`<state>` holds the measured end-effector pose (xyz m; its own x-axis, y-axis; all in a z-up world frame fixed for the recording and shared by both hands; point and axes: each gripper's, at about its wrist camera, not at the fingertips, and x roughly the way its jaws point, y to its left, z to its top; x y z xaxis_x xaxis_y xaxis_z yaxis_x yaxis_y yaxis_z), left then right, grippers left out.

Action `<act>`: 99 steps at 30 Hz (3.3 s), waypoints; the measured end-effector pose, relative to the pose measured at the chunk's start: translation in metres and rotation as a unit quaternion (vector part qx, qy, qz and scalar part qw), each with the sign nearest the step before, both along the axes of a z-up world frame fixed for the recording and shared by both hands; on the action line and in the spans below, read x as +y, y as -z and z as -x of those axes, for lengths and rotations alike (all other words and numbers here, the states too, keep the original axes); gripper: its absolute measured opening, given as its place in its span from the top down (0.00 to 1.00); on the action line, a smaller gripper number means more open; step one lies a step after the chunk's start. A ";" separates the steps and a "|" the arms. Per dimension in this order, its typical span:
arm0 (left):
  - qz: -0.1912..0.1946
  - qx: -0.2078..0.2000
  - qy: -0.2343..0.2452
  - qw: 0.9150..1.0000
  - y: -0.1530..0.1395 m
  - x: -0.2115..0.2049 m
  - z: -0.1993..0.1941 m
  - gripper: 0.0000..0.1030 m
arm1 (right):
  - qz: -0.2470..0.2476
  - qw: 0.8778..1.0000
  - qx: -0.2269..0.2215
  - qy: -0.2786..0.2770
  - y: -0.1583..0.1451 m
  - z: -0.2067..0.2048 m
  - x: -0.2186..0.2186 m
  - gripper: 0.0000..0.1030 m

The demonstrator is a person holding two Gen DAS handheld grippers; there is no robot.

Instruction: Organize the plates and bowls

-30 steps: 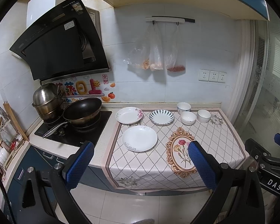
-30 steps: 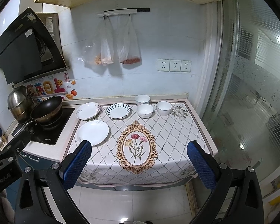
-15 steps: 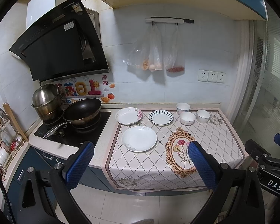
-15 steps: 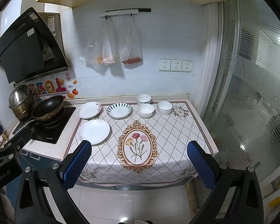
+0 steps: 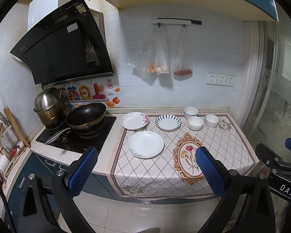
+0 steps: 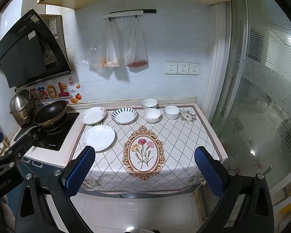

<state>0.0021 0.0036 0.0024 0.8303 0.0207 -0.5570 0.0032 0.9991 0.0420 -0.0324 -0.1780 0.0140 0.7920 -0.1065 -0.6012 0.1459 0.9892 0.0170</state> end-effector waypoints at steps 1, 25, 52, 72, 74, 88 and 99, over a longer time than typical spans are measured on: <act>0.001 0.000 0.000 1.000 0.001 0.000 0.000 0.00 | 0.000 1.000 0.000 0.000 0.000 0.000 0.000 0.00; -0.001 0.000 0.007 1.000 -0.002 0.015 -0.019 0.00 | 0.002 1.000 0.000 0.004 -0.004 -0.020 0.014 0.00; 0.016 0.217 -0.080 0.973 0.227 0.094 -0.287 0.04 | -0.196 0.944 0.233 -0.127 0.272 -0.342 0.021 0.00; 0.109 0.394 -0.110 0.906 0.385 0.119 -0.424 0.58 | -0.326 0.841 0.376 -0.210 0.455 -0.541 0.045 0.54; 0.116 0.391 -0.113 0.906 0.384 0.123 -0.421 0.64 | -0.328 0.838 0.381 -0.212 0.462 -0.546 0.049 0.73; 0.133 0.357 -0.083 0.921 0.342 0.102 -0.390 0.73 | -0.295 0.857 0.356 -0.227 0.451 -0.539 0.048 0.86; 0.130 0.351 -0.021 0.927 0.327 0.055 -0.399 0.73 | -0.295 0.880 0.313 -0.203 0.406 -0.518 -0.018 0.86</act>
